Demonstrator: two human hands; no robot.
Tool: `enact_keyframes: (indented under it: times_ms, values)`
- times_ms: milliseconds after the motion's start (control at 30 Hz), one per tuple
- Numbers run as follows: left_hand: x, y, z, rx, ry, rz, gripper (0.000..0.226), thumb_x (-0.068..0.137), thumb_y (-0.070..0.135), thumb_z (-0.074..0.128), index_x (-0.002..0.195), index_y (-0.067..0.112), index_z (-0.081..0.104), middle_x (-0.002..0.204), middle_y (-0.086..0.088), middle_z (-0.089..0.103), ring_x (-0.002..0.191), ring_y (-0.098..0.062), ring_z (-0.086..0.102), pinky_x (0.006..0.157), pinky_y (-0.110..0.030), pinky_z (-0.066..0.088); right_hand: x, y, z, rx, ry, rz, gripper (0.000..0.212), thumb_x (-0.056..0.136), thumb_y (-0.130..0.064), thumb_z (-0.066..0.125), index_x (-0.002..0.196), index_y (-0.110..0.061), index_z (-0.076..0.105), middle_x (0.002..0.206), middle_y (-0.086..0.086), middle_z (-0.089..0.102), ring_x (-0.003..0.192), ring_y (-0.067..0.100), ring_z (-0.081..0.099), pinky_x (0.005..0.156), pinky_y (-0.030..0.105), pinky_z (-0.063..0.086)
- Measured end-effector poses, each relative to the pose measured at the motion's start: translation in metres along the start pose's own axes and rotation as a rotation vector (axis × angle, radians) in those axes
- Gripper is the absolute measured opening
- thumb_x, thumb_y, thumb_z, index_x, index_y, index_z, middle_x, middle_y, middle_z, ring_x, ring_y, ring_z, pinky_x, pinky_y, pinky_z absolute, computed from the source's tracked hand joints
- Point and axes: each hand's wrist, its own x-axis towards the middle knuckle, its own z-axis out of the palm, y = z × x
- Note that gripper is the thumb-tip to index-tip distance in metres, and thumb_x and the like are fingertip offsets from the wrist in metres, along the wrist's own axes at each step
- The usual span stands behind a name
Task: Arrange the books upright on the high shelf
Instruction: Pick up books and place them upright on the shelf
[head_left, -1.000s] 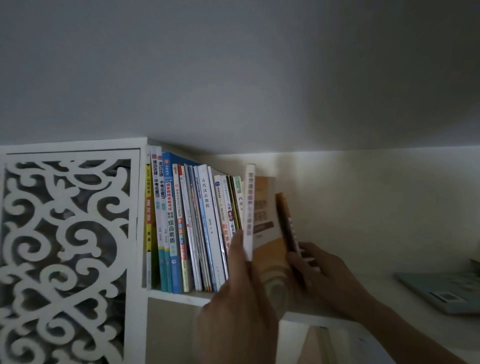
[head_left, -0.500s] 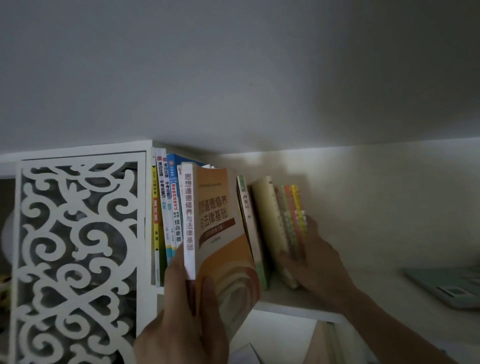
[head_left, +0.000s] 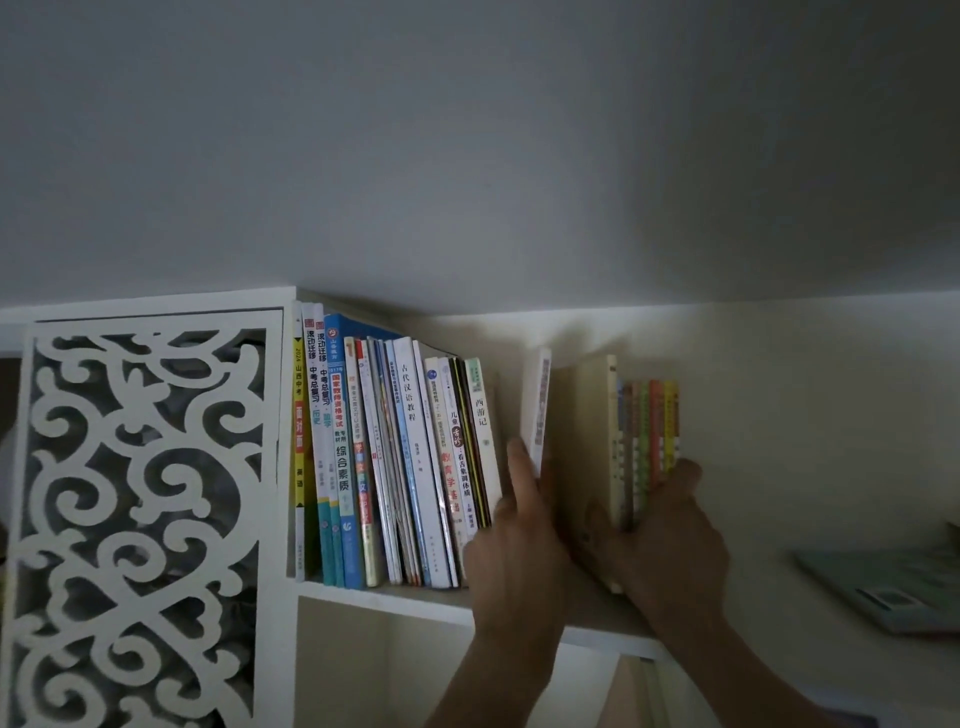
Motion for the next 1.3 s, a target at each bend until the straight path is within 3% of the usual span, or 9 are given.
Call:
enact_keyframes:
  times_ms: [133,233,333,400,700,867,967,1200,1300]
  values:
    - [-0.008,-0.005,0.022,-0.11,-0.058,0.008,0.053,0.106,0.049,0.026,0.149,0.019,0.018,0.098,0.004,0.072,0.075,-0.01,0.072,0.066,-0.031,0.062,-0.001,-0.004,0.005,-0.026,-0.08,-0.077,0.084,0.074,-0.07,0.071,0.123,-0.019,0.026,0.103,-0.001,0.062,0.082,0.028,0.07,0.068,0.032,0.052]
    - [-0.005,-0.012,0.017,-0.076,0.031,0.116,0.063,0.106,0.052,0.019,0.154,0.012,0.028,0.125,-0.005,0.066,0.104,-0.017,0.067,0.087,-0.037,0.059,-0.006,-0.014,0.009,0.008,-0.119,-0.107,0.076,0.081,-0.07,0.062,0.125,-0.02,0.026,0.106,-0.001,0.063,0.083,0.023,0.069,0.066,0.027,0.048]
    - [0.005,-0.032,0.013,0.062,0.149,0.202,0.073,0.107,0.049,0.033,0.159,-0.001,0.02,0.16,-0.022,0.034,0.147,-0.036,0.035,0.116,-0.05,0.04,-0.009,-0.029,0.015,-0.034,-0.165,-0.142,0.072,0.087,-0.068,0.055,0.13,-0.019,0.024,0.107,0.0,0.061,0.082,0.023,0.067,0.067,0.029,0.048]
    - [0.015,-0.047,0.012,0.094,0.161,0.28,0.078,0.107,0.053,0.032,0.161,0.001,0.01,0.169,-0.019,0.009,0.157,-0.032,0.009,0.126,-0.047,0.022,-0.007,-0.032,0.019,-0.024,-0.217,-0.194,0.075,0.086,-0.069,0.054,0.132,-0.02,0.022,0.108,0.0,0.059,0.083,0.024,0.066,0.072,0.035,0.056]
    - [0.041,-0.077,0.02,0.24,0.108,0.397,0.072,0.108,0.053,0.028,0.162,0.009,0.011,0.171,-0.01,0.001,0.158,-0.025,0.001,0.126,-0.047,0.018,-0.001,-0.021,0.016,0.043,-0.38,-0.359,0.079,0.088,-0.071,0.05,0.145,-0.032,0.012,0.131,-0.005,0.06,0.102,0.019,0.069,0.086,0.04,0.057]
    - [0.042,-0.079,0.021,0.219,0.128,0.412,0.07,0.107,0.045,0.035,0.162,0.009,0.012,0.171,-0.011,0.002,0.158,-0.026,0.002,0.126,-0.048,0.02,0.001,-0.017,0.024,0.013,-0.47,-0.307,0.099,0.07,-0.097,0.025,0.15,-0.045,0.0,0.142,-0.009,0.052,0.119,0.022,0.062,0.097,0.048,0.052]
    - [0.037,-0.077,0.017,0.207,0.112,0.412,0.068,0.107,0.042,0.031,0.162,0.008,0.01,0.171,-0.01,0.001,0.158,-0.026,-0.001,0.126,-0.049,0.02,0.004,-0.014,0.028,0.155,-0.541,-0.212,0.103,0.067,-0.1,0.031,0.152,-0.05,0.0,0.15,-0.008,0.046,0.13,0.025,0.054,0.107,0.054,0.044]
    - [0.022,-0.069,0.006,0.211,0.044,0.379,0.065,0.108,0.04,0.024,0.163,0.011,0.003,0.171,-0.009,-0.003,0.158,-0.025,-0.007,0.126,-0.05,0.017,-0.011,-0.013,0.011,0.17,-0.636,-0.133,0.077,0.094,-0.075,0.032,0.158,-0.049,-0.001,0.162,0.008,0.03,0.146,0.037,0.035,0.119,0.056,0.03]
    - [0.007,-0.049,-0.001,0.107,0.004,0.354,0.066,0.108,0.042,0.024,0.162,0.008,0.005,0.171,-0.012,-0.001,0.158,-0.027,-0.003,0.127,-0.049,0.013,-0.016,-0.009,-0.007,0.103,-0.428,-0.135,0.061,0.101,-0.052,0.034,0.157,-0.032,0.021,0.149,0.019,0.049,0.118,0.043,0.06,0.095,0.054,0.052]
